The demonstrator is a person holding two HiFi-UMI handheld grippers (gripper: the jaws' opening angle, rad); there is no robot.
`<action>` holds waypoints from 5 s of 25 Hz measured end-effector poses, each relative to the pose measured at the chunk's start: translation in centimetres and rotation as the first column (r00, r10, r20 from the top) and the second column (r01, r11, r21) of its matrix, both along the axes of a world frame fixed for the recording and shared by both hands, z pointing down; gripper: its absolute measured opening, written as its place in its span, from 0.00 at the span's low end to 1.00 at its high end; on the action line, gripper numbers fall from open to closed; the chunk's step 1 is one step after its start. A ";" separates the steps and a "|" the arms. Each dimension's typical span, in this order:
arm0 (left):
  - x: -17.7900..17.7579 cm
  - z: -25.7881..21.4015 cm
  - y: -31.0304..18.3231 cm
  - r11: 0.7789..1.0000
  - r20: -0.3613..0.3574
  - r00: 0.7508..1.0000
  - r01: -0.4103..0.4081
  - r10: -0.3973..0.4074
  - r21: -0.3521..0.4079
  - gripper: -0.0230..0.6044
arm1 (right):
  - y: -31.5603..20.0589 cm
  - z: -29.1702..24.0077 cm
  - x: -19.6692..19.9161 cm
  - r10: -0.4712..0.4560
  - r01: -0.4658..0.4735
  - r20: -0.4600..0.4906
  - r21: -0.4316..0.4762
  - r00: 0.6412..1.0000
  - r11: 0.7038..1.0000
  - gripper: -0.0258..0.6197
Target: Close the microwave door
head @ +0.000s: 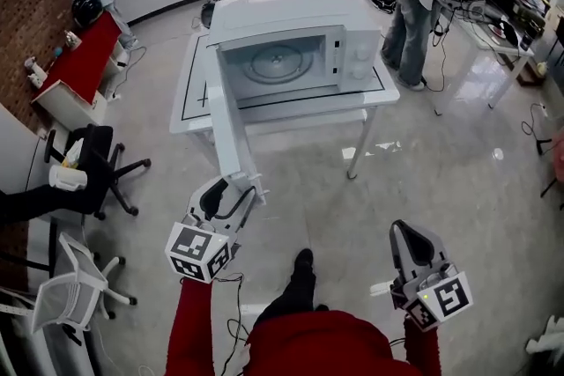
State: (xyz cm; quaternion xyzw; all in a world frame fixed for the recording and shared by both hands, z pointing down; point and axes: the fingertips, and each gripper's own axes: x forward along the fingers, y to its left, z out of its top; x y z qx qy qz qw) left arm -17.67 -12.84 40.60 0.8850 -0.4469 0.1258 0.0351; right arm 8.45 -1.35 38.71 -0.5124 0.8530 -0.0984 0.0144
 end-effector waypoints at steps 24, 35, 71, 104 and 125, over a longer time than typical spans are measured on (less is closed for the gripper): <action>15.7 0.0 -12.1 0.946 -0.189 0.929 -0.324 0.319 0.005 0.39 | -12.9 2.6 3.0 0.179 -0.178 -0.001 -0.050 0.984 0.983 0.06; 17.3 -0.2 -19.4 0.992 -0.205 0.971 -0.124 0.121 -0.001 0.26 | -21.3 1.4 5.3 0.086 -0.087 -0.033 -0.038 0.996 0.995 0.06; 18.3 -0.2 -27.1 0.997 -0.164 0.984 0.059 -0.068 -0.057 0.05 | -29.2 0.9 7.4 -0.033 0.032 -0.013 -0.042 0.999 0.999 0.06; 17.6 -5.5 -14.6 0.974 -0.244 0.953 -0.135 0.178 0.183 0.05 | -25.0 -2.8 4.3 -0.107 0.110 -0.029 0.126 0.994 0.986 0.06; 17.0 -4.8 -14.4 0.979 -0.240 0.956 -0.136 0.170 0.151 0.05 | -24.8 -2.6 3.2 -0.094 0.099 -0.053 0.115 0.994 0.988 0.06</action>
